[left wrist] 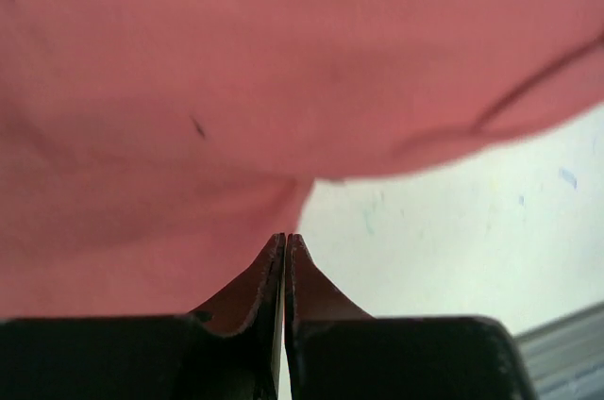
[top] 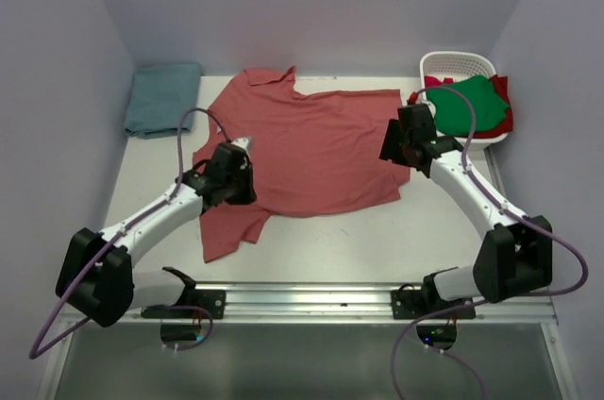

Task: Fold and stack the t-shirts
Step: Flatten out the tshirt, then grap the side of the flattened tshirt closest away from the robot with both arms

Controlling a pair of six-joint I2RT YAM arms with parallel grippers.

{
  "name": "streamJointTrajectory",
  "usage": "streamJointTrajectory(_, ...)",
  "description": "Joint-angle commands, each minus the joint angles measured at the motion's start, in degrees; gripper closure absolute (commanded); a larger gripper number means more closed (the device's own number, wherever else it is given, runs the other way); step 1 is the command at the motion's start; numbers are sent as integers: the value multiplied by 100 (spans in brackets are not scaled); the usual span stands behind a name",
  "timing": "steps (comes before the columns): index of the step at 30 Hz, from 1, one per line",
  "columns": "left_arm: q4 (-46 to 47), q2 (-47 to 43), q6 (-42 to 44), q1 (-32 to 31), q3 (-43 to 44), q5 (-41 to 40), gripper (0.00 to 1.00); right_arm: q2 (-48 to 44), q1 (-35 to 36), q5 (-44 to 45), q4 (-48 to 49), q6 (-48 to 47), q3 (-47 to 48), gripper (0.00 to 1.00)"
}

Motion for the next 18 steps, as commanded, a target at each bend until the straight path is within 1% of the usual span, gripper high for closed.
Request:
streamJointTrajectory(1, -690, -599, -406, -740, -255, -433, 95, -603, 0, -57, -291, 166, -413, 39)
streamJointTrajectory(3, -927, -512, -600, -1065, -282, -712, 96, -770, 35, -137, -371, 219, -509, 39)
streamJointTrajectory(4, -998, -459, -749, -1398, -265, -819, 97, -936, 62, -145, -379, 228, -597, 39)
streamJointTrajectory(7, -1112, -240, -1004, -1935, -230, -1267, 100, -1218, 115, -119, -301, 254, -826, 39)
streamJointTrajectory(9, -1060, -91, -1119, -2173, -238, -1478, 100, -1289, 124, -137, -274, 228, -983, 39)
streamJointTrajectory(14, -1086, 288, -1251, -2271, -220, -1707, 100, -1622, 132, -23, -257, 219, -1362, 39)
streamJointTrajectory(18, -1279, 394, -1558, -2333, -317, -2243, 100, -1843, 124, -14, -142, 237, -1696, 39)
